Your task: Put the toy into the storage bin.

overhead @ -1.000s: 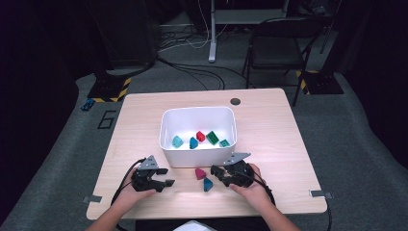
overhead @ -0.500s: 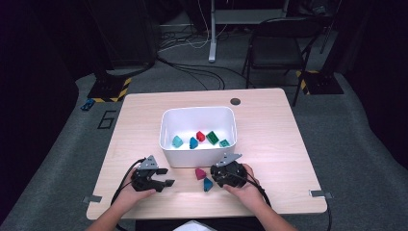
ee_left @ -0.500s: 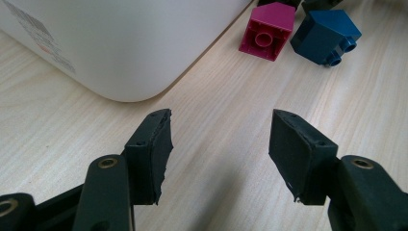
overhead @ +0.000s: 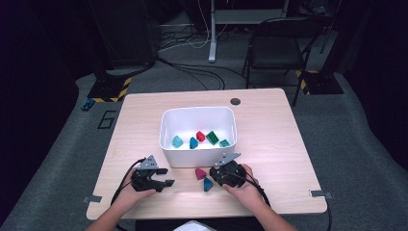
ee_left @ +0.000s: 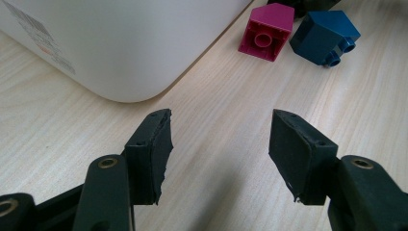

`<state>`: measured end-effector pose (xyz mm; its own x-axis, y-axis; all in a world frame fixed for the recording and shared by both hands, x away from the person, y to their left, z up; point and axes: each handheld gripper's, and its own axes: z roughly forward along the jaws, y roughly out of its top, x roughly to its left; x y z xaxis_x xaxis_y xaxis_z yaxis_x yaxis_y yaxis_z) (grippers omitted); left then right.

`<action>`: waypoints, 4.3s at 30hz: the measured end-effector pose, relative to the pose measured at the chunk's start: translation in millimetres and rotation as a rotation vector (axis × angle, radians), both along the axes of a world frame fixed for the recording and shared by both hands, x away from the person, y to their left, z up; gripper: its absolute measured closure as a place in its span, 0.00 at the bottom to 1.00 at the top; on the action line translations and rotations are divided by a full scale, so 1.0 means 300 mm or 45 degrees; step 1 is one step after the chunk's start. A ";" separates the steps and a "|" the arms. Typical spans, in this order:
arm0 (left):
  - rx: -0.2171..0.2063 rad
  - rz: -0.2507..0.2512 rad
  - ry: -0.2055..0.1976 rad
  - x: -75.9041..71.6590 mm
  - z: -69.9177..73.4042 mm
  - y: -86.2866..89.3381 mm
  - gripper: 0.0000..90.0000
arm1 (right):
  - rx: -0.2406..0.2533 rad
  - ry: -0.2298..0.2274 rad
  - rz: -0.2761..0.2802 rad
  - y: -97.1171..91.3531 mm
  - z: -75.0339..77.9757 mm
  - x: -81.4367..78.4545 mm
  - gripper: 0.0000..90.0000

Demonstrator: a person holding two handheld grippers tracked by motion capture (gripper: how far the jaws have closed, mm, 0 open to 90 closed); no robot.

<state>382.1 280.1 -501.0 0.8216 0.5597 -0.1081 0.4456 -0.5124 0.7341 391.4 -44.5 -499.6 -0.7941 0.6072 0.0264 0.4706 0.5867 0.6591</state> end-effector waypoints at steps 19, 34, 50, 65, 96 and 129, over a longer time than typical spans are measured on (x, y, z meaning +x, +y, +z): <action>-0.001 0.003 0.011 -0.001 -0.002 -0.004 0.45 | 0.058 0.016 0.074 -0.024 0.145 -0.040 0.74; 0.007 -0.006 0.020 0.000 -0.001 -0.004 0.45 | 0.074 0.008 0.165 -0.007 0.297 -0.062 0.74; 0.003 -0.002 0.015 0.000 -0.003 -0.005 0.45 | 0.117 -0.004 0.187 -0.003 0.442 -0.036 0.74; 0.000 -0.004 0.020 -0.001 -0.003 -0.007 0.45 | 0.139 -0.031 0.162 0.012 0.537 0.041 0.74; -0.002 -0.019 0.014 0.000 -0.003 -0.005 0.45 | 0.121 -0.072 0.112 0.198 0.554 0.269 0.73; -0.003 -0.021 -0.002 0.005 -0.002 0.005 0.45 | 0.021 -0.032 0.056 0.365 0.371 0.476 0.69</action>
